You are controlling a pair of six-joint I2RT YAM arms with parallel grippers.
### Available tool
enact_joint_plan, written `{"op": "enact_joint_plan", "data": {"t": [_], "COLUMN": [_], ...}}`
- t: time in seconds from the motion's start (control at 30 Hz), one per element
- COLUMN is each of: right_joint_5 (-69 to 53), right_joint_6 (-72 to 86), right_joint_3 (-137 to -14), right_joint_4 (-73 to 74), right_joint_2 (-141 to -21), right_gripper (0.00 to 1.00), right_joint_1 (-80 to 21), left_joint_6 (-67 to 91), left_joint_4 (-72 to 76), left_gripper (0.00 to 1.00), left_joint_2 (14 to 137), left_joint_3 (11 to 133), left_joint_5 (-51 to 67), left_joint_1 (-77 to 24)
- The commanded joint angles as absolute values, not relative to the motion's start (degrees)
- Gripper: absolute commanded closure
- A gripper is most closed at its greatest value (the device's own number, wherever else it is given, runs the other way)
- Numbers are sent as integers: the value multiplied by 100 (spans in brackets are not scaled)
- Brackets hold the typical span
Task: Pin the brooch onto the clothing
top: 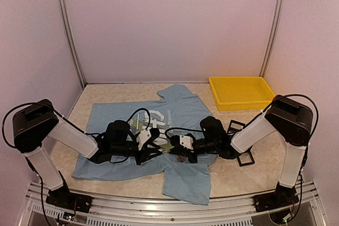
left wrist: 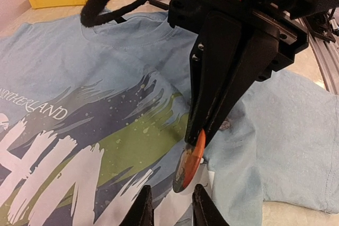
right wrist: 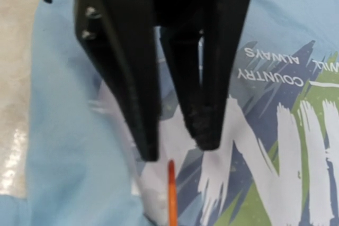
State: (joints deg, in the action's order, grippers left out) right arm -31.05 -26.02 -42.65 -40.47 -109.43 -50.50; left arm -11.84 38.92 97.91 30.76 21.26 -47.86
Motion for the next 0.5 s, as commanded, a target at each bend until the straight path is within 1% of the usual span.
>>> {"op": "enact_joint_plan", "data": {"t": [0.0,0.27,0.4,0.47], "right_joint_5": [-3167,-3172,-3234,-3268], "right_joint_6": [-2558,-2540,-2539,-2548], "right_joint_3": [-4212,-4219,-4219,-4242], "right_joint_4": [-4078,-4093,-4128,-4119], "right_joint_2": [-10756,-10761,-10760,-10779], "right_gripper": [100,100,100,100], "right_joint_1": [-5071,-5068,-5072,-5070], "left_joint_6": [-1097,-1054,-1042,-1044], "left_joint_4": [4117,4175,4146,4155], "left_gripper": [77,74,84,86], "left_joint_2": [9939,10143,10210,10214], "left_joint_3": [3135,3246,3348,3382], "left_joint_5": [2278,2387,2428,2502], "left_joint_1": [-4725,-4745,-4755,-4759]}}
